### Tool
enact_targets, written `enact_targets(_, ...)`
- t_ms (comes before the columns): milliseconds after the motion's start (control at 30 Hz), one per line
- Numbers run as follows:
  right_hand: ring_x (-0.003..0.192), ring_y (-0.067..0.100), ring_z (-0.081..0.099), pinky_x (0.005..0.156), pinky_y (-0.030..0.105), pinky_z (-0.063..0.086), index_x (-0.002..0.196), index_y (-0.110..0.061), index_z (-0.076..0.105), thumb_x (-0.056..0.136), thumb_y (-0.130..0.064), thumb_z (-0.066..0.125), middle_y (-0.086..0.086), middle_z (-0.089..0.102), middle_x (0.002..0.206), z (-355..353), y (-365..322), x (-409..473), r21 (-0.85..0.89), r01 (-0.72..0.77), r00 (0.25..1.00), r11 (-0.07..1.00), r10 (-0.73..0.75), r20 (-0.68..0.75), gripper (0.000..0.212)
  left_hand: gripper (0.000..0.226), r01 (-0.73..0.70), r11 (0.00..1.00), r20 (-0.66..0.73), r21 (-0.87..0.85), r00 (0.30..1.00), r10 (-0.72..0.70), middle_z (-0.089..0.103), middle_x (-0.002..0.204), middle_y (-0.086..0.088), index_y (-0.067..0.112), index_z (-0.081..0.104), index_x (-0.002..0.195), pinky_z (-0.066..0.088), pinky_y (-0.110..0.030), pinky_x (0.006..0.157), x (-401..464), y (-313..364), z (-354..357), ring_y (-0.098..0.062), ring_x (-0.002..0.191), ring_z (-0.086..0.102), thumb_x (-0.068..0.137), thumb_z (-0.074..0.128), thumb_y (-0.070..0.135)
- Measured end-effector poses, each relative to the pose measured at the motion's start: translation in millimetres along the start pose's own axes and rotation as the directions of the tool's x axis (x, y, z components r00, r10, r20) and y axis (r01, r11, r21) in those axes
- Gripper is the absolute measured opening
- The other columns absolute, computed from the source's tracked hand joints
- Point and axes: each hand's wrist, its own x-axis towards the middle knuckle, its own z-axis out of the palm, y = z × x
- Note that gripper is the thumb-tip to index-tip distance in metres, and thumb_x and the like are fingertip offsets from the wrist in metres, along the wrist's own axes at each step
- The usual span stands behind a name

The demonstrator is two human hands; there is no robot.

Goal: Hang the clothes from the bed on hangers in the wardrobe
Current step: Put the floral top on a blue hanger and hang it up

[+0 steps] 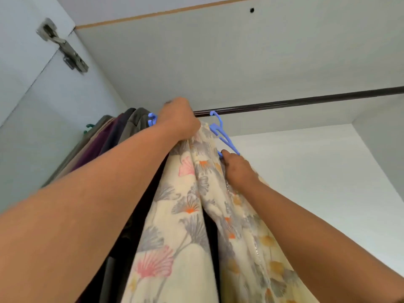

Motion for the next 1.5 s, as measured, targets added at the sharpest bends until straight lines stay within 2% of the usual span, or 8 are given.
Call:
enact_targets(133,0.085,0.032,0.057,0.071,0.034,0.045,0.107,-0.015,0.051,0.094,-0.02,0.043,0.012,0.062,0.1,26.3,7.0,35.4,0.12,-0.011,1.0,0.993,0.013,-0.01,0.016,0.02,0.014,1.0,-0.034,0.02,0.999,-0.013,0.068,0.107,-0.016,0.002,0.067,0.101,0.043,-0.029,0.078,27.1,6.6,19.6,-0.032,0.103,0.061,0.089,0.052,0.008)
enact_targets(267,0.077,0.026,0.048,0.066,0.03,0.034,0.099,-0.021,0.048,0.096,-0.023,0.044,0.005,0.056,0.091,43.3,16.8,61.9,0.176,-0.025,0.999,0.984,0.031,-0.028,0.006,0.027,0.037,0.995,-0.015,0.089,0.999,-0.036,0.066,0.095,-0.021,0.01,0.046,0.064,0.039,-0.026,0.072,43.8,12.9,33.1,-0.034,0.107,0.061,0.09,0.05,0.007)
enact_targets(467,0.074,0.023,0.045,0.065,0.027,0.033,0.1,-0.015,0.052,0.097,-0.02,0.043,0.001,0.05,0.085,51.2,17.9,98.0,0.286,0.005,0.997,0.958,0.017,-0.072,0.011,0.029,0.088,0.996,-0.055,0.001,0.995,-0.088,0.058,0.127,-0.017,0.0,0.054,0.123,0.042,-0.029,0.088,63.0,16.8,36.5,-0.031,0.116,0.055,0.096,0.049,0.01)
enact_targets(600,0.079,0.027,0.051,0.069,0.029,0.036,0.103,-0.012,0.053,0.099,-0.022,0.041,0.002,0.052,0.087,51.3,6.4,97.7,0.328,0.034,0.995,0.944,0.0,-0.104,0.016,0.034,0.076,0.997,-0.119,0.012,0.99,-0.074,0.054,0.131,-0.017,0.0,0.05,0.127,0.04,-0.028,0.091,54.2,21.1,29.3,-0.031,0.121,0.051,0.094,0.045,0.007)
enact_targets(767,0.081,0.026,0.054,0.068,0.03,0.037,0.102,-0.017,0.051,0.1,-0.026,0.039,0.003,0.055,0.091,60.2,-9.8,68.5,0.375,0.057,0.994,0.925,-0.019,-0.106,0.015,0.015,0.061,0.996,-0.156,0.059,0.986,-0.051,0.062,0.108,-0.013,0.01,0.055,0.099,0.035,-0.021,0.074,22.5,25.8,20.1,-0.029,0.114,0.054,0.091,0.045,0.004)
enact_targets(1000,0.08,0.028,0.048,0.067,0.033,0.036,0.124,-0.011,0.046,0.099,-0.013,0.039,0.014,0.049,0.115,50.6,-14.3,29.0,0.398,-0.001,0.971,0.917,0.095,-0.217,0.027,0.036,0.073,0.992,-0.099,0.098,0.993,-0.063,0.049,0.118,-0.013,0.002,0.043,0.126,0.033,-0.027,0.079,-2.1,35.6,8.3,-0.026,0.108,0.046,0.091,0.051,0.009)
enact_targets(1233,0.084,0.031,0.055,0.063,0.036,0.041,0.117,-0.011,0.046,0.097,-0.027,0.046,0.011,0.051,0.112,39.1,-23.0,-8.3,0.444,-0.048,0.957,0.895,0.169,-0.236,0.025,0.047,0.03,0.985,-0.131,0.17,0.991,-0.007,0.03,0.132,-0.012,0.008,0.041,0.126,0.039,-0.031,0.074,-42.1,33.6,10.1,-0.025,0.085,0.043,0.082,0.048,-0.007)
enact_targets(1500,0.1,0.034,0.056,0.083,0.037,0.039,0.111,-0.01,0.053,0.093,-0.031,0.054,0.013,0.057,0.11,27.2,-48.3,-79.7,0.649,-0.112,0.906,0.753,0.345,-0.245,0.028,0.082,0.216,0.962,-0.193,0.167,0.964,-0.183,0.033,0.14,-0.01,0.016,0.022,0.146,0.037,-0.028,0.074,-129.2,16.7,-17.4,-0.02,0.095,0.048,0.075,0.061,-0.002)
